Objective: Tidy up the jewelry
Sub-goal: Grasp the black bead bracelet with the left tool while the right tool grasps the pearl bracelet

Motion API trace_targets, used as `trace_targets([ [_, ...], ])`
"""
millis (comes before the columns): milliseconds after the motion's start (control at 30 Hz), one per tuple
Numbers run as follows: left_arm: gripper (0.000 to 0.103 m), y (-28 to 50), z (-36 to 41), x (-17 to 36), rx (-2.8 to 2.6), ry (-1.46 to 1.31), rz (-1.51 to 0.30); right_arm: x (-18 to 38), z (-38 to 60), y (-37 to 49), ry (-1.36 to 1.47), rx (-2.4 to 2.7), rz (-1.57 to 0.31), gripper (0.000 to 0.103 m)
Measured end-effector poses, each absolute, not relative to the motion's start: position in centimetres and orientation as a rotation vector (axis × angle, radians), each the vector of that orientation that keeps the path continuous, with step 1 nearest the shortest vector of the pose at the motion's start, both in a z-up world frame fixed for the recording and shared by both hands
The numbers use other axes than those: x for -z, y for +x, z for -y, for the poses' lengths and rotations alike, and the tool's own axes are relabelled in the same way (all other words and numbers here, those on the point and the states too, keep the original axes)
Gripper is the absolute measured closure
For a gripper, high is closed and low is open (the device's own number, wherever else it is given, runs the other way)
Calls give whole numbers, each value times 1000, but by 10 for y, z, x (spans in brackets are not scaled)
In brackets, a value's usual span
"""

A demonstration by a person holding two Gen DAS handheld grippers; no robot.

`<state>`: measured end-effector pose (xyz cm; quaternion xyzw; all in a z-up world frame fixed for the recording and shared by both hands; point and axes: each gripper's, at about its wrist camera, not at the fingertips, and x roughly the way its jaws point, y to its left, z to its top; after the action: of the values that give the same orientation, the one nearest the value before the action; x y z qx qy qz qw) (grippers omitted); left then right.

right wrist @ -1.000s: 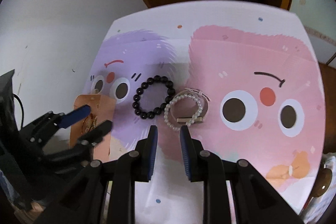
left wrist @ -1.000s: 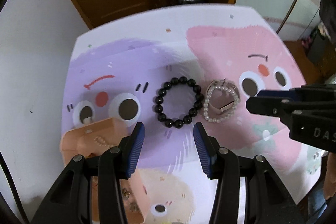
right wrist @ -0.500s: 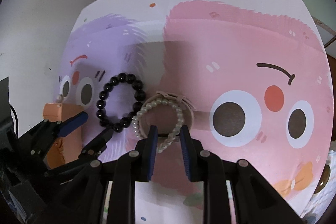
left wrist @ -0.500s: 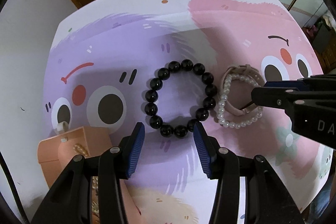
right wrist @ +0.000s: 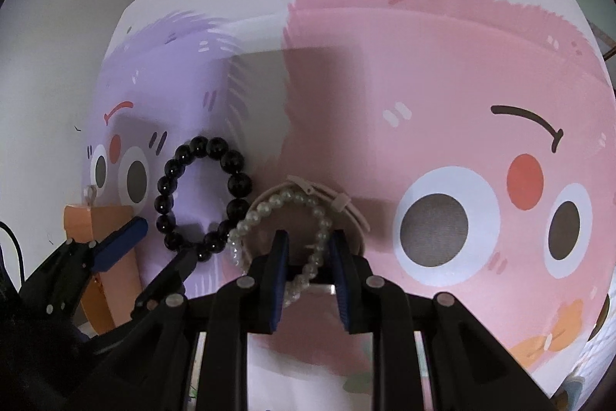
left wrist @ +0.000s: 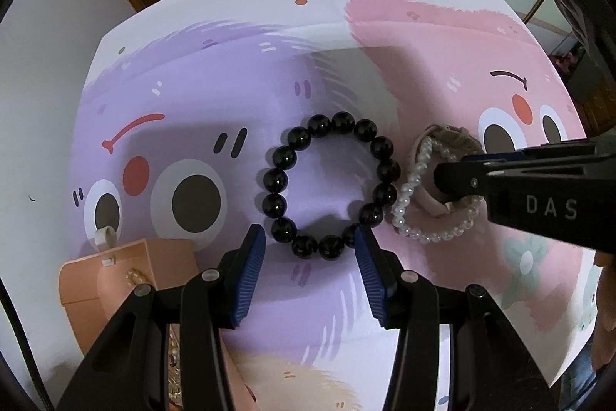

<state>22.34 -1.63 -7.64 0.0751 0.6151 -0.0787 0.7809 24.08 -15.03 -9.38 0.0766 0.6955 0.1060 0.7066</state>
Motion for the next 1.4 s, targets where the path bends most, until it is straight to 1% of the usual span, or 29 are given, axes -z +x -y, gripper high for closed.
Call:
trace_targets([
  [33,56,223,16,77,177,162,-1331,94,151,241,170,-236,-1542,82],
  [100,56,220,15,77,204,166,-1335,94,152,239,165,-232,-1531,93],
  [133,56,218,16,77,222,173,-1335,94,153,238,166,-230,-1526,95],
  [567,56,215,29,80,281,253,-1317,69,180,226,292,-271,-1425,95],
  [633,60,217,35,79,286,279,-1310,65,185,222,311,-275,-1412,95],
  [667,64,217,37,79,289,291,-1305,63,187,221,317,-274,-1405,95],
  [800,69,222,44,79,315,327,-1309,59,197,217,345,-269,-1391,95],
  [967,70,220,55,77,391,321,-1342,54,201,214,354,-262,-1374,95],
  [1233,70,216,71,78,450,429,-1325,51,202,213,370,-278,-1368,95],
  [1333,71,223,73,83,444,417,-1339,52,202,213,377,-283,-1366,96],
  [1367,73,225,74,84,443,415,-1341,51,202,213,379,-285,-1364,95],
  [1400,78,226,75,86,442,413,-1345,49,203,212,381,-289,-1362,95],
])
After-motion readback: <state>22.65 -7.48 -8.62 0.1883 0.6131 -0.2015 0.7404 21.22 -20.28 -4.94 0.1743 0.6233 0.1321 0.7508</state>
